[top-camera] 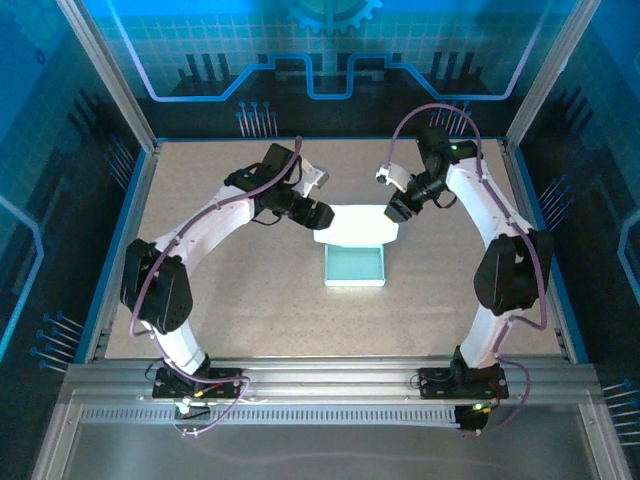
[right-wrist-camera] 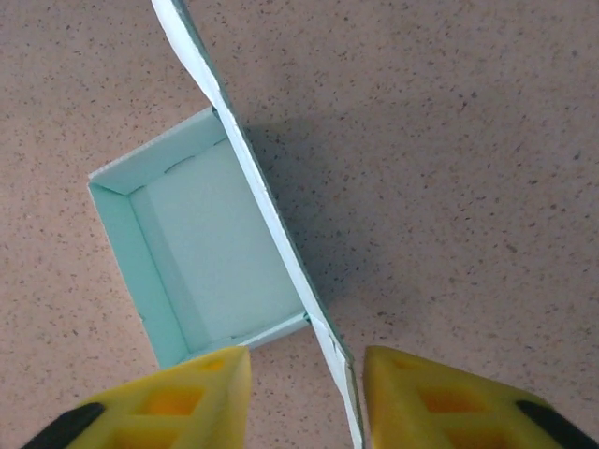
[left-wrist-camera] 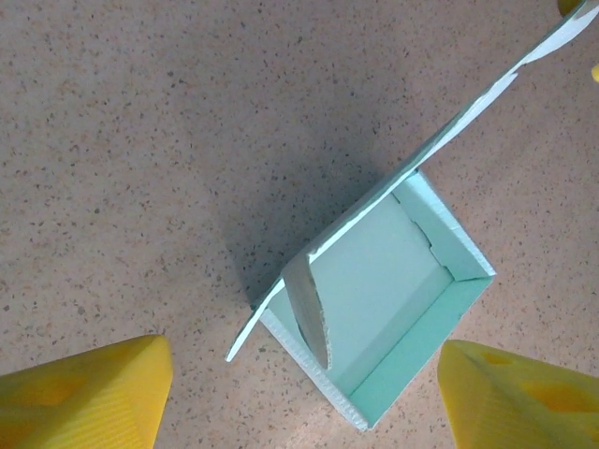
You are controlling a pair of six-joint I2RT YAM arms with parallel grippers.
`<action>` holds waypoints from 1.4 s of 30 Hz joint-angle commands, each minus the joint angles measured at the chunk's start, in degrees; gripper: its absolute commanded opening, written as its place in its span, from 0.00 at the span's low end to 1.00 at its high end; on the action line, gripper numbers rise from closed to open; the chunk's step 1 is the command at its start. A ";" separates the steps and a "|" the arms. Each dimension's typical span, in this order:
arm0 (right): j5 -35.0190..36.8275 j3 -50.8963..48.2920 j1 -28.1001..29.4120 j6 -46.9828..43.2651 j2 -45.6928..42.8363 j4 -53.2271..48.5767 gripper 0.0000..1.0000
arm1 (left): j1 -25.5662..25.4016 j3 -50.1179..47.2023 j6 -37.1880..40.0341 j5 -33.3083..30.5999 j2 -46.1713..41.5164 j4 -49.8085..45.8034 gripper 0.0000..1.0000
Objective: Fold the paper box
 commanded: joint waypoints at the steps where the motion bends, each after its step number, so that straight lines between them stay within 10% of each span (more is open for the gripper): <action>1: -3.20 2.04 -0.81 -4.74 1.61 -5.17 0.32 | 0.26 1.56 0.67 0.29 0.66 -2.17 0.73; 21: -3.63 -4.54 -2.24 -11.34 0.77 0.51 0.36 | 0.34 2.77 0.14 -0.03 3.66 -2.24 0.54; 31: -2.06 -3.77 -2.53 -12.61 3.09 -0.07 0.23 | 0.36 2.84 0.78 -1.03 4.25 -2.49 0.53; 42: -4.71 -3.43 -3.69 -13.20 3.01 1.90 0.42 | 0.43 2.83 0.69 -1.38 4.45 -2.67 0.49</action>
